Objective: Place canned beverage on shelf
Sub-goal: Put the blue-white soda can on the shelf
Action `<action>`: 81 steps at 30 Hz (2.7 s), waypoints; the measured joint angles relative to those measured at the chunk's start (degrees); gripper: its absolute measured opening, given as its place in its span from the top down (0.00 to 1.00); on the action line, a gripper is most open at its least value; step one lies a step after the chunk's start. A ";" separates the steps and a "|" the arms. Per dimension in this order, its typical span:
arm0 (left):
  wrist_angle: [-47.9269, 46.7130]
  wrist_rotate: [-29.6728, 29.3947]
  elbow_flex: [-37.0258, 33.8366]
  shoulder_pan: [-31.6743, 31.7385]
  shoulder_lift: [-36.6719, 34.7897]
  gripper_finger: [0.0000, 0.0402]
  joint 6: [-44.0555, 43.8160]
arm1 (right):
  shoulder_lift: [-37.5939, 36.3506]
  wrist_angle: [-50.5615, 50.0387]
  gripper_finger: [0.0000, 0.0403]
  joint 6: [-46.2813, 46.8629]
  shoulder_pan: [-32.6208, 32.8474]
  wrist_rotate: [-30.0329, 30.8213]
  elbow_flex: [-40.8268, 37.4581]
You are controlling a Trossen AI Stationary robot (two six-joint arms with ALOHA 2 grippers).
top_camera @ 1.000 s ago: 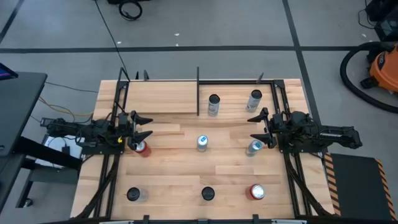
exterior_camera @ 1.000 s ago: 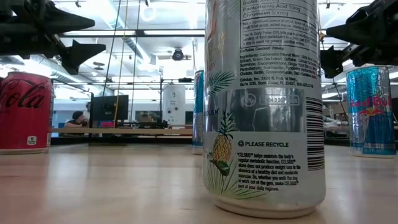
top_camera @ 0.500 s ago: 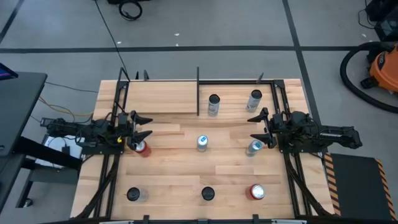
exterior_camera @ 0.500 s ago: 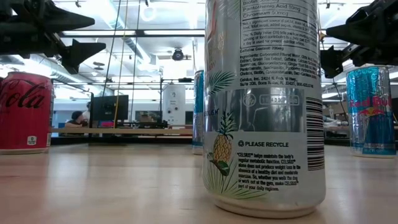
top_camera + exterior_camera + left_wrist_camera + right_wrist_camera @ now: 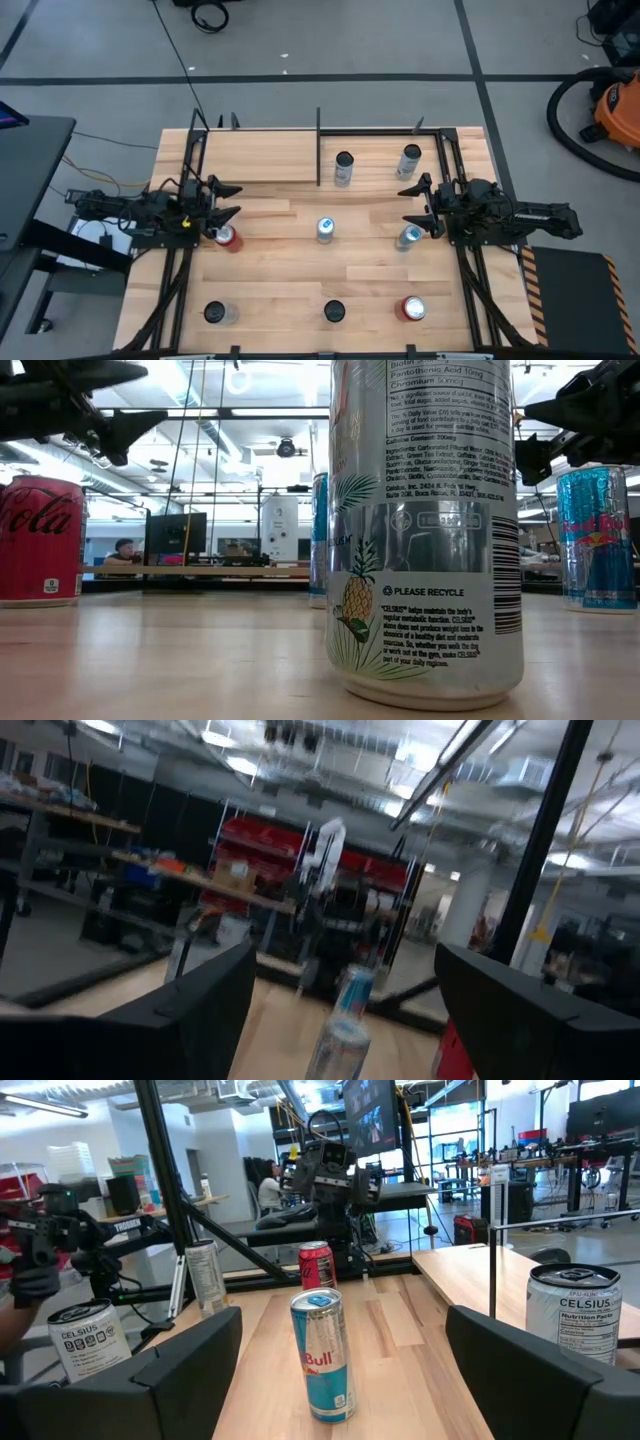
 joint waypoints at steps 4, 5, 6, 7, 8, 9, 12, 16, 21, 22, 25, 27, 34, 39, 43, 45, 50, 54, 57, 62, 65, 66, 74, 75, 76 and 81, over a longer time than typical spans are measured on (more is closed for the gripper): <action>2.93 -0.01 0.00 0.00 0.02 0.21 -1.90 | -0.01 0.00 0.10 0.00 0.00 0.01 0.01; 3.41 0.00 0.00 0.00 0.01 0.21 -2.48 | 0.00 0.00 0.10 0.00 0.01 0.00 0.01; 3.56 -0.01 0.00 0.00 0.00 0.21 -2.82 | -0.01 0.00 0.10 0.00 -0.01 0.00 0.00; 3.57 0.01 -0.01 0.00 0.02 0.21 -2.84 | -0.01 0.00 0.10 0.00 0.00 0.00 0.01; 3.59 0.01 0.00 0.00 0.02 0.21 -2.84 | -0.02 0.00 0.10 0.00 -0.01 0.00 0.01; 3.59 -0.01 0.00 0.00 0.00 0.21 -2.80 | -0.02 0.00 0.10 0.00 -0.01 0.01 0.01; 3.38 -0.02 0.00 0.00 0.00 0.21 0.69 | -0.02 0.00 0.10 0.00 -0.01 0.02 -0.01; 1.42 -0.02 -0.01 0.00 0.02 0.21 5.93 | 0.00 0.00 0.10 0.00 -0.01 0.01 0.00; 0.84 -0.03 -0.01 0.00 0.02 0.21 7.99 | -0.01 0.00 0.10 0.00 0.01 0.01 0.01; 0.84 -0.03 0.00 0.00 0.02 0.21 8.02 | 0.00 0.00 0.10 0.00 -0.01 0.00 0.01; 0.52 -0.03 -0.01 0.00 0.02 0.21 8.26 | 0.00 0.00 0.10 0.00 0.00 0.00 -0.01; 0.31 -0.03 0.00 0.00 0.02 0.21 9.49 | 0.00 0.01 0.10 0.00 -0.01 0.01 0.01; 0.73 -3.06 0.00 -0.04 0.02 0.21 13.97 | -0.02 0.02 0.10 0.00 -0.01 0.00 0.01; 0.32 -6.57 0.00 -0.02 0.02 0.21 14.31 | -0.01 0.02 0.10 0.00 -0.01 0.00 -0.01; -1.08 -7.81 0.00 -0.02 0.02 0.21 17.52 | -0.01 0.01 0.10 0.00 -0.01 0.00 0.01; -1.00 -7.95 0.00 -0.02 0.01 0.21 19.33 | 0.00 0.00 0.10 0.00 -0.01 0.02 0.01; -1.27 -7.96 0.00 -0.02 0.02 0.21 21.05 | 0.00 0.02 0.10 0.00 0.00 0.00 0.01; -1.11 -7.96 0.00 -0.02 0.02 0.21 21.10 | -0.01 0.02 0.10 0.00 0.00 0.01 0.00; -1.13 -7.85 -0.01 -0.02 0.02 0.21 21.15 | 0.00 0.02 0.10 0.00 0.01 0.00 0.01; -0.66 -7.29 -0.02 -0.02 0.02 0.21 23.04 | 0.00 0.01 0.10 0.00 -0.01 0.01 0.01; -0.60 -6.83 0.00 0.00 0.02 0.21 23.15 | 0.00 0.02 0.10 0.00 -0.01 0.01 0.00; -0.60 -6.83 -0.02 -0.02 0.02 0.21 23.02 | 0.00 0.02 0.10 0.00 0.00 0.00 -0.01; -2.32 -6.63 0.00 0.00 0.04 0.21 21.10 | 0.00 0.02 0.10 0.00 -0.01 0.01 0.01; -2.30 -6.63 -0.01 -0.01 0.04 0.21 21.00 | -0.02 0.02 0.10 0.00 0.00 0.00 0.00; -2.26 -6.63 0.00 -0.01 0.04 0.21 21.00 | -0.02 0.02 0.10 0.00 -0.01 0.01 0.01; -2.26 -6.63 0.00 -0.07 0.04 0.21 21.05 | -0.02 0.02 0.10 0.00 -0.01 0.00 0.01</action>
